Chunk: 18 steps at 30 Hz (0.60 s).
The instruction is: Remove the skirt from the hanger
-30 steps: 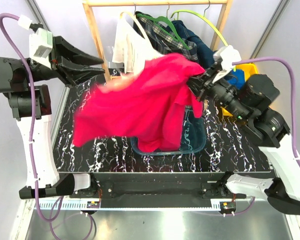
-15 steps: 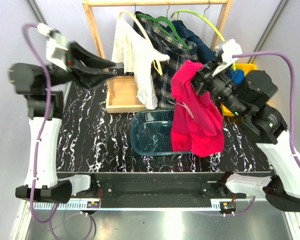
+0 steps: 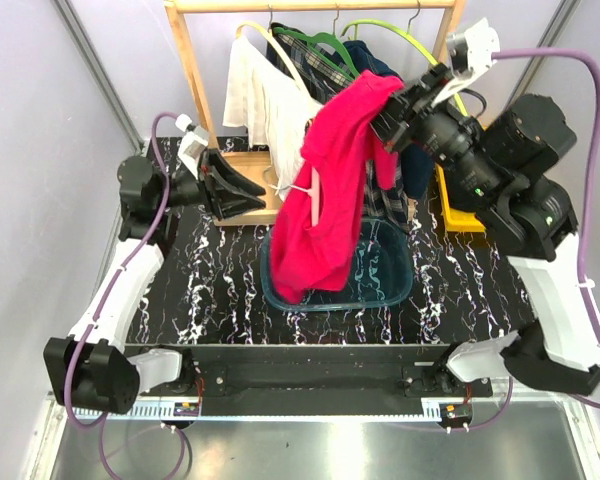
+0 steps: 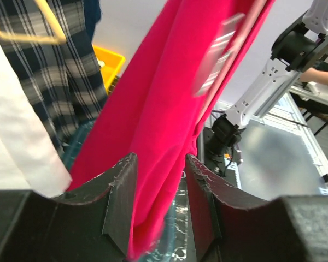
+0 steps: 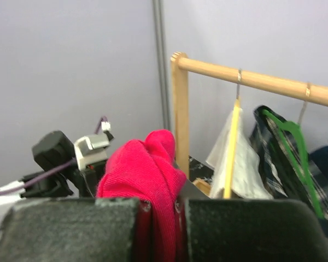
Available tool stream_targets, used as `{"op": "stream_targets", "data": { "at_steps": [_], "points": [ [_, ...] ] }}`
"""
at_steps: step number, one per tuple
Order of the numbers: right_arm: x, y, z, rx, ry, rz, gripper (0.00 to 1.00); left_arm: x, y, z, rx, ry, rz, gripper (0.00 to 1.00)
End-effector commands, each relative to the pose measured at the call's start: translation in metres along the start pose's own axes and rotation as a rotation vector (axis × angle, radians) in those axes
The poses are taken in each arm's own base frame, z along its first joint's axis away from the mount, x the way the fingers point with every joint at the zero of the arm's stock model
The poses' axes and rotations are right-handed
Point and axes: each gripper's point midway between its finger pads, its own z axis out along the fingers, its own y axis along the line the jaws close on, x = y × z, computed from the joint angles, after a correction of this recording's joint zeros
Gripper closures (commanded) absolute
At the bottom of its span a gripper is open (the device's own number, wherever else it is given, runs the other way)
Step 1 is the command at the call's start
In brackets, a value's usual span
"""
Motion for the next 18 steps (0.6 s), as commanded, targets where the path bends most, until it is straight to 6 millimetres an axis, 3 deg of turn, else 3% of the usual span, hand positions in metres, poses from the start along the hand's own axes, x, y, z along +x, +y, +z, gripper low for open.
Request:
{"op": "stream_targets", "data": {
  "at_steps": [1,5,6,10,18],
  "points": [
    [-0.030,0.023,0.014,-0.113,-0.083,0.066,1.00,-0.026,-0.031,0.006,0.037,-0.087,0.203,0.57],
    [-0.017,0.026,0.032,-0.132,-0.037,0.079,1.00,-0.043,-0.042,0.013,0.059,-0.138,0.210,0.58],
    [-0.014,0.026,0.034,-0.135,-0.026,0.079,1.00,-0.056,-0.050,0.013,0.069,-0.158,0.257,0.58],
    [0.003,0.024,0.043,-0.127,0.020,0.081,1.00,-0.074,-0.069,0.006,0.073,-0.181,0.319,0.58],
    [0.010,0.020,0.043,-0.104,0.040,0.067,1.00,-0.062,-0.084,-0.001,0.097,-0.133,0.350,0.60]
  ]
}}
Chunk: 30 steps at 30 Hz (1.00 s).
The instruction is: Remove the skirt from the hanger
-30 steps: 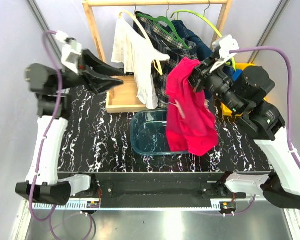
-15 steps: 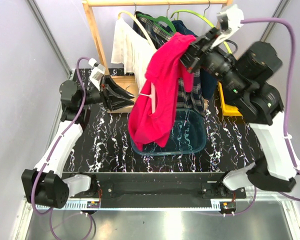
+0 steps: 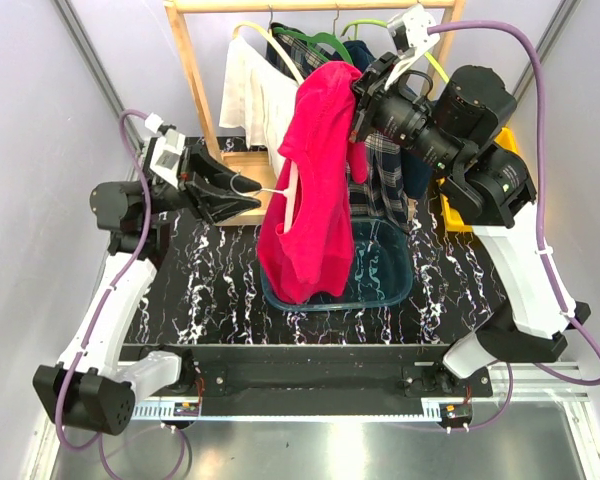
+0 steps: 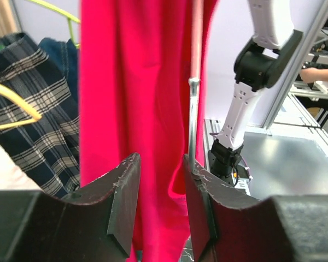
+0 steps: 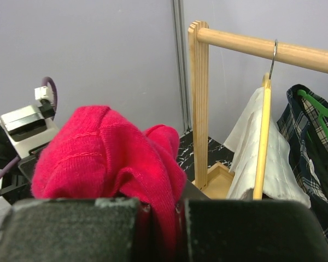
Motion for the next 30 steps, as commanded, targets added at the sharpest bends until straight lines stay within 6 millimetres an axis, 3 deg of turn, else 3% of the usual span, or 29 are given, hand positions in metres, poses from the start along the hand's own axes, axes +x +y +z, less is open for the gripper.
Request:
{"op": "stream_targets", "data": {
  "at_steps": [1,7,14,18,19,20,30],
  "points": [
    [-0.025,0.005,-0.010,-0.009,-0.070,-0.018,1.00,-0.019,-0.020,-0.003,0.032,-0.019,0.144,0.60],
    [-0.030,0.005,-0.014,-0.002,-0.081,-0.032,1.00,-0.014,-0.023,-0.005,0.055,0.007,0.117,0.61],
    [-0.037,0.001,-0.021,0.022,-0.096,-0.054,1.00,0.029,-0.029,-0.020,0.185,0.205,0.046,0.60],
    [-0.034,0.001,-0.020,0.023,-0.088,-0.052,1.00,0.039,-0.026,-0.024,0.238,0.252,-0.001,0.61],
    [-0.034,0.001,-0.020,0.024,-0.088,-0.051,1.00,0.040,-0.024,-0.023,0.271,0.244,0.089,0.62],
    [-0.034,0.001,-0.020,0.024,-0.088,-0.050,1.00,0.047,-0.027,-0.026,0.281,0.251,-0.023,0.62],
    [-0.035,0.000,-0.021,0.033,-0.082,-0.052,1.00,0.063,-0.002,-0.024,0.175,0.204,0.053,0.62]
  ]
}}
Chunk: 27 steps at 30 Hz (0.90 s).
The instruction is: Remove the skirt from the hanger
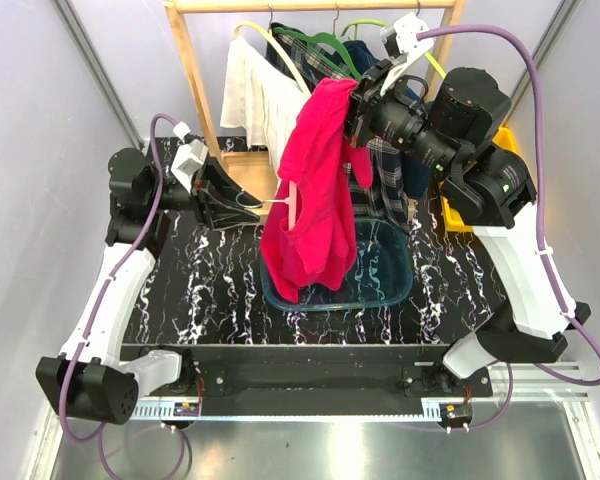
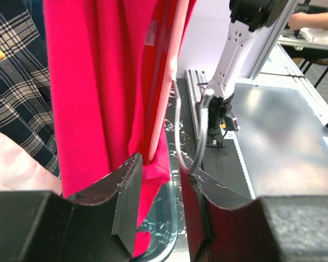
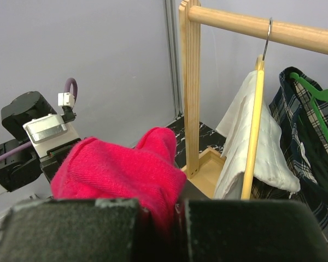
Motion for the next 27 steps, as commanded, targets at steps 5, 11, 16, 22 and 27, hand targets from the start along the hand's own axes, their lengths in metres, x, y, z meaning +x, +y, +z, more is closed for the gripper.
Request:
{"op": "stream_targets", "data": {
  "at_steps": [5,11,16,22,27],
  "points": [
    [-0.050,0.002,-0.021,0.015,-0.137,-0.033,1.00,0.038,-0.018,-0.006,0.082,0.019,0.123,0.62],
    [-0.046,0.003,-0.019,0.011,-0.120,-0.022,1.00,0.046,-0.005,-0.004,0.044,0.021,0.142,0.62],
    [-0.041,0.004,-0.015,0.006,-0.108,-0.017,1.00,0.025,-0.009,0.000,0.060,0.018,0.211,0.62],
    [-0.030,0.002,-0.011,0.007,-0.078,-0.003,1.00,0.005,-0.019,0.010,0.076,0.014,0.275,0.62],
    [-0.023,0.004,-0.006,-0.007,-0.062,0.006,1.00,0.001,-0.013,0.016,0.056,0.013,0.291,0.62]
  ]
}}
